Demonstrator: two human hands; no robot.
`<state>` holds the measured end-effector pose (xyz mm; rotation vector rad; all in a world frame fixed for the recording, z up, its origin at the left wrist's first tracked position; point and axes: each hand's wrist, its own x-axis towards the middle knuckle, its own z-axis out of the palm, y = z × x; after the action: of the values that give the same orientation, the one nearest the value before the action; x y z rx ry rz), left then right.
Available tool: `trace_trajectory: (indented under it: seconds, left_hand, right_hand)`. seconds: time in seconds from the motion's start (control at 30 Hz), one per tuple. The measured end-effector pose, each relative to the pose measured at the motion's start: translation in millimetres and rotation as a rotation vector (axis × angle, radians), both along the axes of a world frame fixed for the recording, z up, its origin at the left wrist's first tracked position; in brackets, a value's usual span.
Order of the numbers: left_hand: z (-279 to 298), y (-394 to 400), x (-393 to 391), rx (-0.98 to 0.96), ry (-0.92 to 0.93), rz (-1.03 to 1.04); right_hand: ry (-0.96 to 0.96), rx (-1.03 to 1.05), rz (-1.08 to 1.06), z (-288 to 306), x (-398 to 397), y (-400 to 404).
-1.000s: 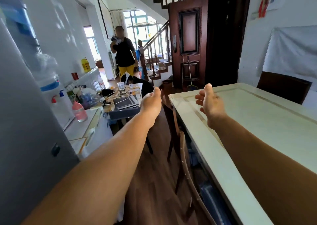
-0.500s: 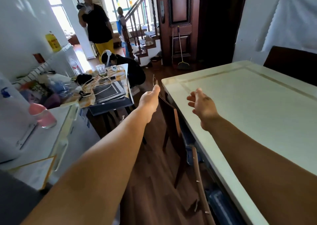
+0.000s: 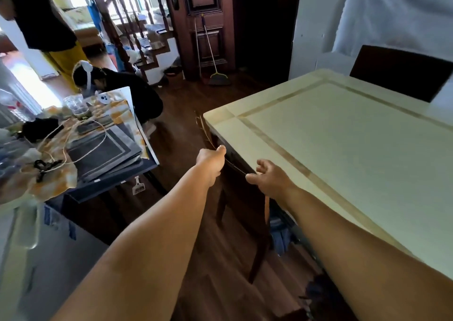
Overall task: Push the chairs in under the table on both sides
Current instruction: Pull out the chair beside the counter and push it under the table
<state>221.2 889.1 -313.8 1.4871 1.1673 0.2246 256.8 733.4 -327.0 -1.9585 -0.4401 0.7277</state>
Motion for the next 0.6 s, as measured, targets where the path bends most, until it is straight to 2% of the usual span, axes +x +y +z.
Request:
trace_trajectory:
  seconds: [0.27, 0.47, 0.6]
  left_hand:
    - [-27, 29, 36, -0.112, 0.023, -0.110]
    - [-42, 35, 42, -0.151, 0.014, -0.103]
    - [-42, 33, 46, -0.106, 0.028, -0.082]
  right_hand:
    - [-0.203, -0.363, 0.167, -11, 12, 47]
    - [-0.296, -0.514, 0.307, -24, 20, 53]
    - [-0.306, -0.552, 0.389, -22, 26, 55]
